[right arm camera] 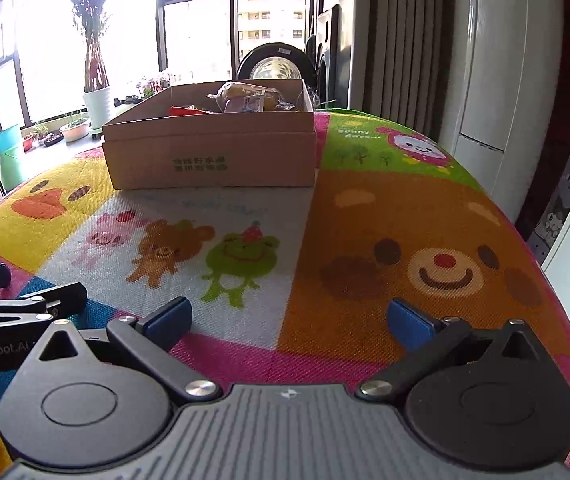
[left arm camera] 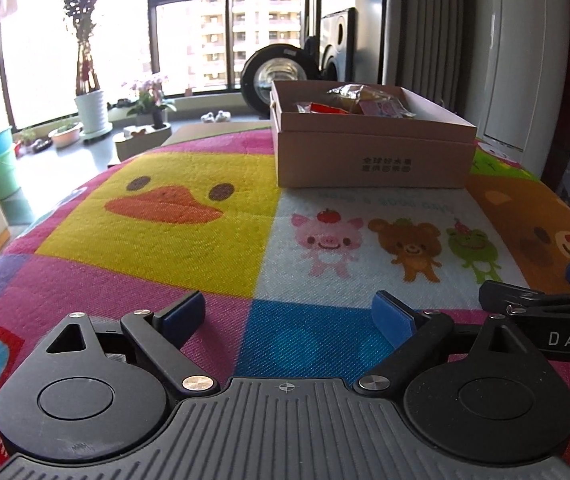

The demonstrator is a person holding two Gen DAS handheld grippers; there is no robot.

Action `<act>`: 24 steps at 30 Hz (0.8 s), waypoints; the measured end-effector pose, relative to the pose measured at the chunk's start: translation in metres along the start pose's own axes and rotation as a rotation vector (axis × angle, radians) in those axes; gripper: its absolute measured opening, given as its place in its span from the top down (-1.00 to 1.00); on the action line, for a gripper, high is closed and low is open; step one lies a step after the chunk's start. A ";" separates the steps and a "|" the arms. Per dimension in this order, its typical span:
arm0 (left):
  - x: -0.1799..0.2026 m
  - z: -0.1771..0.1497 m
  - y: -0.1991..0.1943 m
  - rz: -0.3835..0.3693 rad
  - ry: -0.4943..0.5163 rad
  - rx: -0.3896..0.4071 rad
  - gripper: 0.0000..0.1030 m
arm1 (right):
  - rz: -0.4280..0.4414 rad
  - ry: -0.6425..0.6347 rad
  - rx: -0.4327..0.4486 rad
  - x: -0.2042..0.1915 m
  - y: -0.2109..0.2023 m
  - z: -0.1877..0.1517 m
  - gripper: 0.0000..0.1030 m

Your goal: Organize objects

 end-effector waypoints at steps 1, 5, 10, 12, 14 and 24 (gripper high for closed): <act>0.000 0.000 0.000 0.001 0.002 0.000 -0.85 | 0.000 0.001 0.000 0.000 0.000 0.000 -1.00; 0.001 0.000 0.000 0.004 0.005 0.001 -0.85 | 0.000 0.000 0.000 0.000 -0.001 0.000 -1.00; 0.001 0.000 0.000 0.003 0.005 0.002 -0.85 | 0.000 0.000 0.000 0.000 0.000 0.000 -1.00; 0.001 0.000 0.000 0.001 0.001 0.003 -0.85 | 0.000 0.000 0.000 0.000 0.000 0.000 -1.00; 0.001 0.000 0.000 0.001 0.001 0.003 -0.85 | 0.000 0.000 0.000 0.000 0.000 0.000 -1.00; 0.000 0.000 0.000 0.000 0.000 0.004 -0.85 | 0.000 0.000 0.001 0.000 -0.001 -0.001 -1.00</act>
Point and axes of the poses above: each gripper's, at about its wrist camera, not at the fingertips, and y roughly the way its jaws point, x to its right, z to its top, the point moved 3 cm from there along y, roughly the way its jaws point, and after that the axes turned 14 degrees about y, right-handed, at the moved point
